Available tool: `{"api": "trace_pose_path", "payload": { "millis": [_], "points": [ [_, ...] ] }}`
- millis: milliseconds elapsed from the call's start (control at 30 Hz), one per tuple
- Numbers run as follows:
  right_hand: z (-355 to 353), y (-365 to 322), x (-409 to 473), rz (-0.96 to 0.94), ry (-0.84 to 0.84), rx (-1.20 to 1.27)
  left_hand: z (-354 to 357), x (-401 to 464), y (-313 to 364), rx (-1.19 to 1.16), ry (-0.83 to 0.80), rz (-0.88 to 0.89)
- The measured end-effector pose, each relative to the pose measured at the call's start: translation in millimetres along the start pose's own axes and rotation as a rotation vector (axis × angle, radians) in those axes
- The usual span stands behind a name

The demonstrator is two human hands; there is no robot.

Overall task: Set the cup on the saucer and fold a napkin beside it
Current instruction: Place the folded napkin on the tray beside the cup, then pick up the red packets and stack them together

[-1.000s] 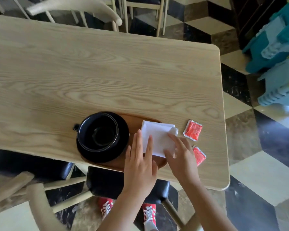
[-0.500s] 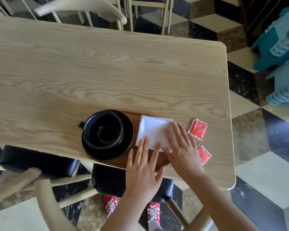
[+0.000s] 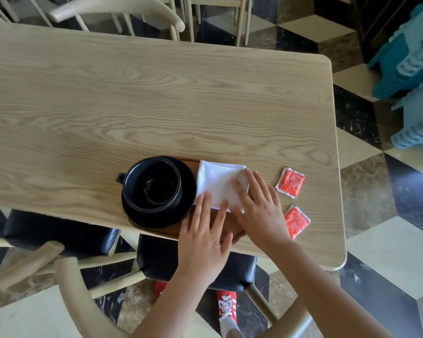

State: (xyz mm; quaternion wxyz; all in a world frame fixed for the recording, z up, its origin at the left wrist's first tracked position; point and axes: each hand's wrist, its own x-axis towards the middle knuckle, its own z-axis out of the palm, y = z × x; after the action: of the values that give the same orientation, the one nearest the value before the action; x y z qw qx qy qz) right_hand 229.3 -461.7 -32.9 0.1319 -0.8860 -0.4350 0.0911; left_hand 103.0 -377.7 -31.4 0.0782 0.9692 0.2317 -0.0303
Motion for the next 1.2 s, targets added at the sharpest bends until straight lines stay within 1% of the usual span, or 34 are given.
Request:
{"api": "trace_pose_path", "payload": {
  "millis": [67, 133, 200, 267, 300, 333, 400, 467, 533, 600, 700, 767, 867, 933, 967, 1067, 1133, 1200],
  "points": [
    [-2, 1, 0, -0.007, -0.02, 0.026, -3, 0, 1, -0.006, -0.013, 0.0],
    [-8, 3, -1, -0.017, 0.01, 0.069, -8, -1, 3, -0.054, -0.012, -0.008],
    [-19, 13, -3, 0.016, 0.126, 0.131, -14, -2, 9, -0.155, 0.057, 0.008],
    [-33, 36, -2, 0.135, 0.257, 0.186, -19, 0, 21, -0.263, 0.162, 0.056],
    [-39, 51, -1, 0.208, 0.278, 0.201, -21, 3, 28, -0.302, 0.185, 0.073],
    [-45, 65, 2, 0.276, 0.26, 0.198, -22, 7, 37, -0.332, 0.186, 0.077],
    [-52, 87, 9, 0.383, 0.143, 0.15, -23, 18, 57, -0.365, 0.135, 0.068],
    [-54, 98, 16, 0.426, 0.006, 0.099, -20, 31, 79, -0.306, 0.061, 0.082],
    [-51, 101, 22, 0.418, -0.083, 0.037, -12, 43, 97, -0.192, -0.007, 0.113],
    [-48, 102, 25, 0.415, -0.096, -0.004, -7, 52, 107, -0.102, -0.034, 0.132],
    [-46, 101, 25, 0.413, -0.065, -0.018, -4, 55, 115, 0.018, -0.059, 0.139],
    [-45, 100, 23, 0.43, -0.059, 0.018, -2, 57, 117, 0.005, -0.062, 0.1],
    [-54, 100, 17, 0.549, 0.004, 0.263, 7, 60, 117, -0.165, -0.144, 0.038],
    [-69, 101, 12, 0.615, 0.076, 0.415, 1, 60, 116, -0.261, -0.139, 0.043],
    [-79, 102, 9, 0.628, 0.117, 0.471, -5, 59, 114, -0.364, -0.112, 0.032],
    [-116, 94, 2, 0.602, 0.22, 0.632, -40, 61, 106, -0.785, -0.077, -0.109],
    [-148, 81, -2, 0.537, 0.284, 0.758, -75, 68, 100, -0.977, -0.006, -0.215],
    [-183, 63, -4, 0.46, 0.343, 0.89, -120, 76, 97, -1.166, 0.078, -0.249]
  ]
}}
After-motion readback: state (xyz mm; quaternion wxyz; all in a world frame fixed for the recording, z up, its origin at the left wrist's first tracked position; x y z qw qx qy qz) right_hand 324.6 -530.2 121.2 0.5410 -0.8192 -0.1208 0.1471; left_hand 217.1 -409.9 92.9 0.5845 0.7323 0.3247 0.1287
